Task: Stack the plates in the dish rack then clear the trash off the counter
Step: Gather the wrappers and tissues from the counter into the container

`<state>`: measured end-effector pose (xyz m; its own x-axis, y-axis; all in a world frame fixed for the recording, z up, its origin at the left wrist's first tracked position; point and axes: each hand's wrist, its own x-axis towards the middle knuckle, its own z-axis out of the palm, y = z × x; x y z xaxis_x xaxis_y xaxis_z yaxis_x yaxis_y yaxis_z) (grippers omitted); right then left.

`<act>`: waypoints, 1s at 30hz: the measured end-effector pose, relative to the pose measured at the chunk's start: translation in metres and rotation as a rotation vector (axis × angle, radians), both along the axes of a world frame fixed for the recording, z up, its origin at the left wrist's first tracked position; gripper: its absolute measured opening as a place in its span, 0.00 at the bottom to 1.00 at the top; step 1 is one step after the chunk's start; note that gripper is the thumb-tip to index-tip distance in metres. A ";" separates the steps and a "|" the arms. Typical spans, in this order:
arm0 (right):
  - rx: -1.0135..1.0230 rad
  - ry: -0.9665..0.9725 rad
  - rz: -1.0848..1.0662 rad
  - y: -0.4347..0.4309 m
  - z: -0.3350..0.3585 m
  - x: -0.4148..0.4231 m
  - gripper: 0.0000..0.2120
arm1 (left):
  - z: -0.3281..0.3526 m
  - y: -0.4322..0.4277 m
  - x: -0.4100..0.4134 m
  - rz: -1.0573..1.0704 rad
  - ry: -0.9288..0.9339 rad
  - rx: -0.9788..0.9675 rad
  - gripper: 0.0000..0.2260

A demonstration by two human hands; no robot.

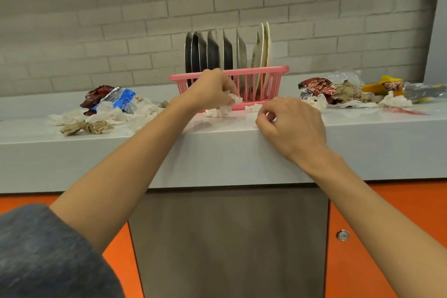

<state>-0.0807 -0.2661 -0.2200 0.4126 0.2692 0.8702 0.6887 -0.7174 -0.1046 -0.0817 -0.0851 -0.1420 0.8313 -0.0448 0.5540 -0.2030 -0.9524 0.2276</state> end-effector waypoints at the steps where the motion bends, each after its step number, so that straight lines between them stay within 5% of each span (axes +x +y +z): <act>1: 0.018 0.029 0.018 -0.002 0.001 -0.001 0.17 | 0.002 -0.003 -0.008 -0.035 -0.044 -0.016 0.07; 10: 0.102 0.190 0.043 -0.009 0.010 -0.009 0.09 | 0.023 -0.012 -0.073 -0.338 -0.104 -0.225 0.08; 16: 0.107 0.193 0.027 -0.006 0.008 -0.012 0.09 | 0.017 -0.001 -0.023 0.035 -0.120 0.018 0.09; 20: 0.127 0.191 0.038 -0.007 0.008 -0.011 0.09 | -0.013 0.013 0.017 0.206 0.237 0.124 0.12; 24: 0.112 0.220 0.043 -0.006 0.008 -0.012 0.08 | -0.020 0.006 0.015 0.123 0.248 0.120 0.10; 30: 0.021 0.604 0.247 -0.005 0.055 0.003 0.06 | -0.032 0.007 0.010 0.074 0.140 0.068 0.11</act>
<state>-0.0778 -0.2713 -0.1652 0.7589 0.4044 0.5105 0.6486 -0.5393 -0.5371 -0.0716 -0.0776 -0.1742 0.9025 -0.0144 0.4304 -0.1029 -0.9777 0.1832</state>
